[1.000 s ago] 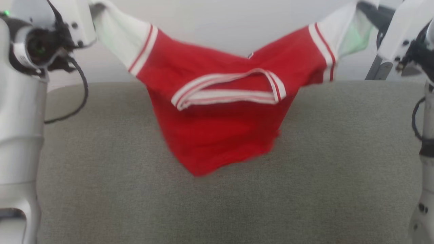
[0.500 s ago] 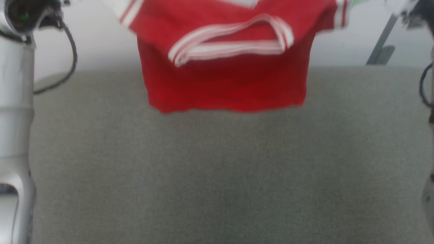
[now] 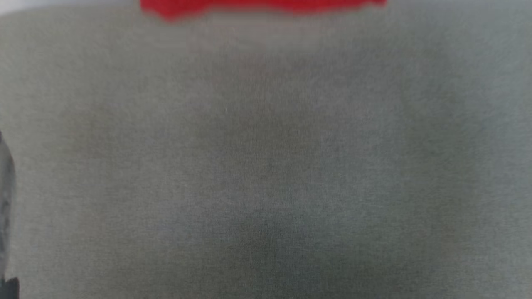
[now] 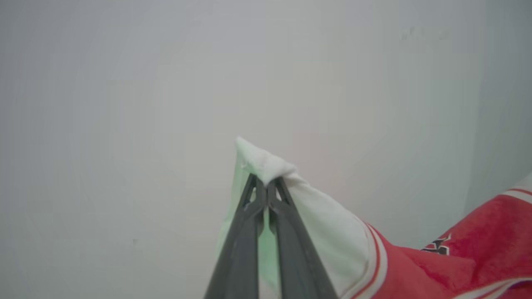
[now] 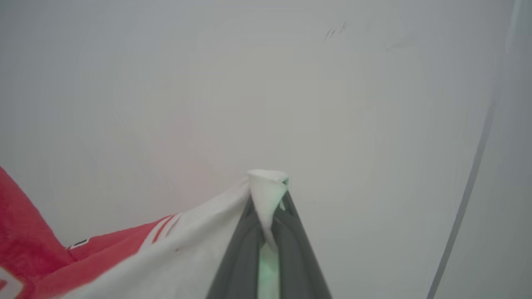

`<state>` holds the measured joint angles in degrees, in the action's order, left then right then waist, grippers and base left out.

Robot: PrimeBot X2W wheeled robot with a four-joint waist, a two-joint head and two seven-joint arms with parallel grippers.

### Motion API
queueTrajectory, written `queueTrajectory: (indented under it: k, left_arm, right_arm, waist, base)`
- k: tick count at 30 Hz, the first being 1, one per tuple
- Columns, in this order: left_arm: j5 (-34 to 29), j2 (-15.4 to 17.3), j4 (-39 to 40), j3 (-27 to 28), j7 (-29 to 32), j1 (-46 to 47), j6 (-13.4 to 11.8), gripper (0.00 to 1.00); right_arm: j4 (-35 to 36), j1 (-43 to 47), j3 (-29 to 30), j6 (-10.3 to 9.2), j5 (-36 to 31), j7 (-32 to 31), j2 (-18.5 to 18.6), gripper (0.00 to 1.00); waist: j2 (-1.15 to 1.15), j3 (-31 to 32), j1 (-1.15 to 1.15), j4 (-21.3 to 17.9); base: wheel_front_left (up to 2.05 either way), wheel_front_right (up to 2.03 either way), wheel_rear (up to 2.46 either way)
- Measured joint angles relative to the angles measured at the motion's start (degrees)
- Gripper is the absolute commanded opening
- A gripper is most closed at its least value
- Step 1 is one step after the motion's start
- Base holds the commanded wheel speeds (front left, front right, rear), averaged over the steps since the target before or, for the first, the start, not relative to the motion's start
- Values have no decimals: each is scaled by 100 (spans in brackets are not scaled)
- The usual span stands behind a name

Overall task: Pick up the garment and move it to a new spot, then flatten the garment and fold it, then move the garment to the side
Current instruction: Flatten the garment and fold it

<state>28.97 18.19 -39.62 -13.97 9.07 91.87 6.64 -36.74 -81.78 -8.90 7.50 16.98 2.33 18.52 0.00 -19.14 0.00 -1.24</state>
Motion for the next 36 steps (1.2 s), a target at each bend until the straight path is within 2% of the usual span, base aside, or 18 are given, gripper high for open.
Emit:
queueTrajectory:
  k: [3,7,12,17,22,28,34,36]
  left_arm:
    - [-78,-18,-265,-131,-623,260,38,0]
    - [1,-46,-734,-323,-975,267,69,0]
    - [315,33,-1122,-749,-1018,-16,69,0]
    - [716,103,-1600,-1101,-521,-721,70,0]
    - [1150,119,-1941,-1267,324,-1462,70,0]
    - [1448,291,-1882,-1410,1042,-2347,70,0]
    - [1708,573,-1223,-1462,1550,-3377,68,0]
    - [1815,706,-849,-1414,1680,-3778,-29,0]
  right_arm:
    - [-308,-318,-208,0,-304,675,124,0]
    - [-883,-429,-465,4,-298,879,132,0]
    - [-1394,-235,-872,4,241,655,110,0]
    - [-1483,454,-1317,4,1124,105,127,0]
    - [-1059,1311,-1790,4,2013,-660,341,0]
    - [-224,2314,-2145,4,2846,-1635,857,0]
    - [605,3387,-2219,3,3378,-2504,1350,0]
    - [918,3715,-2202,3,3482,-2763,1470,0]
  waist:
    - [0,-278,0,9]
    - [0,-539,0,56]
    - [0,-647,0,173]
    - [0,-533,0,243]
    - [0,-316,0,278]
    - [0,0,0,319]
    - [0,337,0,352]
    - [0,447,0,355]
  base:
    - [0,0,0]
    - [0,0,0]
    - [0,0,0]
    - [0,0,0]
    - [0,0,0]
    - [0,0,0]
    - [0,0,0]
    - [0,0,0]
